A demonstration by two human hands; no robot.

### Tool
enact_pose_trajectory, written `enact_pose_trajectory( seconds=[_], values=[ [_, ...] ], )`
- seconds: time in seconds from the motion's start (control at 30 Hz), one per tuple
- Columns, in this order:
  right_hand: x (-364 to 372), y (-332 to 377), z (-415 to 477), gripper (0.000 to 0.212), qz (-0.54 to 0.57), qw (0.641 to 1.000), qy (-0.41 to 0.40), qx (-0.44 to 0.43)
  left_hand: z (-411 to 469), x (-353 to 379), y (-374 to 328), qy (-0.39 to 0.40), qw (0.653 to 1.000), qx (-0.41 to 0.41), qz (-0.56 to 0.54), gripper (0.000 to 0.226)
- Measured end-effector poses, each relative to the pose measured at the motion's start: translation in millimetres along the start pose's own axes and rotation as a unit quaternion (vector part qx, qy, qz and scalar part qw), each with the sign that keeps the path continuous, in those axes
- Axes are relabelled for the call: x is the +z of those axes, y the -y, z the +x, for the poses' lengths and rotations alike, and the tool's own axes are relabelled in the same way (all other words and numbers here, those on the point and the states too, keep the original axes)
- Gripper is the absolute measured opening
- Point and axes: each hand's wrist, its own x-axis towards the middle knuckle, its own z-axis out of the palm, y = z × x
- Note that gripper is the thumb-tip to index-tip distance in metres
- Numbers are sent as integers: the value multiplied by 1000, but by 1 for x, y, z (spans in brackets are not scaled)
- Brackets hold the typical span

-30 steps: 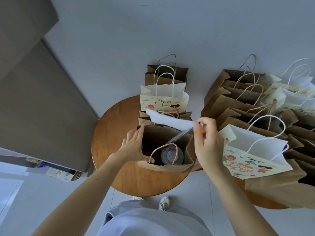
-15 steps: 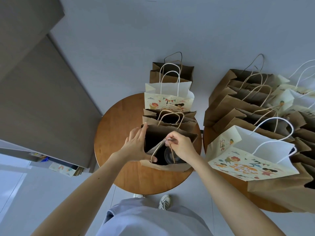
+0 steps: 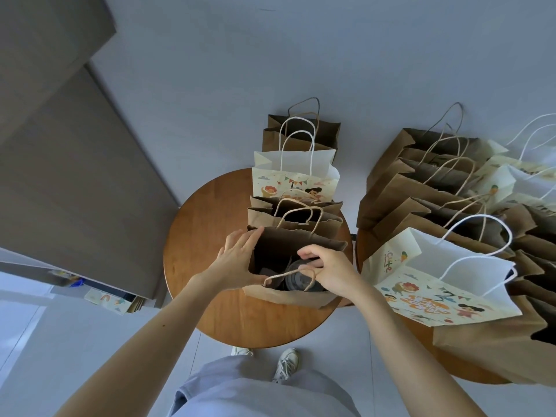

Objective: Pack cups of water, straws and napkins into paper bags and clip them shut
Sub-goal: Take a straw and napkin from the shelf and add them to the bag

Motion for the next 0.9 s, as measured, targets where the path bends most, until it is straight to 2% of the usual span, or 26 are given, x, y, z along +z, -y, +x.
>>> enact_pose_trajectory(
  seconds=[0.1,0.2,0.27,0.33,0.57,0.77,0.9],
  values=[
    [-14,9,-11,27,23,995,-87,-33,-5,-8,-4,-25,1000,-1,9,68],
    [-21,23,-18,19,52,975,-201,-83,-16,-16,-2,-71,997,-9,-21,52],
    [-16,36,-17,16,62,963,-232,-120,-29,-24,1,-108,993,-1,-42,44],
    [-5,54,-16,15,61,964,-212,-151,-48,-33,3,-147,987,4,-64,37],
    [66,123,-20,13,67,973,-53,-215,-127,-62,43,-254,958,-31,-131,25],
    [167,202,-31,11,46,966,2,-256,-226,-98,124,-328,932,-72,-139,23],
    [253,266,-45,10,42,958,27,-282,-307,-113,190,-344,923,-106,-132,25]
  ],
)
